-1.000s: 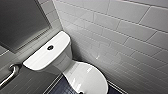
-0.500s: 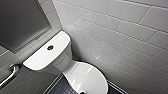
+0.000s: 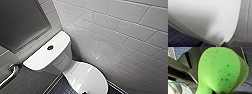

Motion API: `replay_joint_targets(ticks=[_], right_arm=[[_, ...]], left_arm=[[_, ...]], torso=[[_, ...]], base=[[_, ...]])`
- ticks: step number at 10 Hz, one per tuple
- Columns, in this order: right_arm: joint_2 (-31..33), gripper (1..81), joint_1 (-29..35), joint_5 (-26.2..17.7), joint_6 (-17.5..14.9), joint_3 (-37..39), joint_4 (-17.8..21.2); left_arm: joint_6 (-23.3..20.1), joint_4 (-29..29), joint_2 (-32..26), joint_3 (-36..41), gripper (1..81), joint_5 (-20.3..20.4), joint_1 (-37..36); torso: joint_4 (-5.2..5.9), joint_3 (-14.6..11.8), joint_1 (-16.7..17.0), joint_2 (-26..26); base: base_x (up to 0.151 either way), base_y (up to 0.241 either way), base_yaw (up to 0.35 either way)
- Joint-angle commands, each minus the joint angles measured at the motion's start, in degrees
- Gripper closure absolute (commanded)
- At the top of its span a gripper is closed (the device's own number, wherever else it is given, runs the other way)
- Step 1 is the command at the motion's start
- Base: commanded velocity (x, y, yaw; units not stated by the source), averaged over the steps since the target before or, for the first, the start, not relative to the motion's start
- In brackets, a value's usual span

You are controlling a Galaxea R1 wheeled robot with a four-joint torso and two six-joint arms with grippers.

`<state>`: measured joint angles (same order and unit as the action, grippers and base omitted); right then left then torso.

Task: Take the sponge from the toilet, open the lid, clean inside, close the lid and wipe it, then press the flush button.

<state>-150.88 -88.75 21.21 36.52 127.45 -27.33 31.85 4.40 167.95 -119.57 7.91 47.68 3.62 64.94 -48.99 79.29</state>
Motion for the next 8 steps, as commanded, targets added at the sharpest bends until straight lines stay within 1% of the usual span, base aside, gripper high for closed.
replay_joint_targets(ticks=[1, 2, 3, 4, 5, 8], right_arm=[[1.1, 81.1, -1.8, -3.3, 0.0, -1.6, -1.8], [1.2, 81.1, -1.8, -3.3, 0.0, -2.0, -1.8], [1.2, 81.1, -1.8, -3.3, 0.0, -2.1, -1.8], [1.2, 81.1, -1.8, -3.3, 0.0, -2.1, -1.8], [1.2, 81.1, -1.8, -3.3, 0.0, -2.1, -1.8], [1.3, 81.1, -1.8, -3.3, 0.0, -2.3, -1.8]], left_arm=[[1.0, 0.8, -0.5, 2.5, 1.0, 1.5, -5.3], [1.1, 0.7, -1.6, 3.9, 1.0, 2.5, -5.5], [2.0, 0.6, -3.0, 6.0, 1.0, 4.0, -5.7], [3.4, 0.7, -3.9, 6.4, 1.0, 4.7, -5.9], [4.3, 0.9, -4.3, 6.4, 1.0, 5.2, -5.9], [5.0, 0.8, -4.0, 5.5, 1.0, 5.5, -5.8]], torso=[[0.0, 0.0, 0.0, 0.0], [0.0, 0.0, 0.0, 0.0], [0.0, 0.0, 0.0, 0.0], [0.0, 0.0, 0.0, 0.0], [0.0, 0.0, 0.0, 0.0], [0.0, 0.0, 0.0, 0.0]], base=[[0.0, 0.0, 0.0], [0.0, 0.0, 0.0], [0.0, 0.0, 0.0], [0.0, 0.0, 0.0], [0.0, 0.0, 0.0], [0.0, 0.0, 0.0]])
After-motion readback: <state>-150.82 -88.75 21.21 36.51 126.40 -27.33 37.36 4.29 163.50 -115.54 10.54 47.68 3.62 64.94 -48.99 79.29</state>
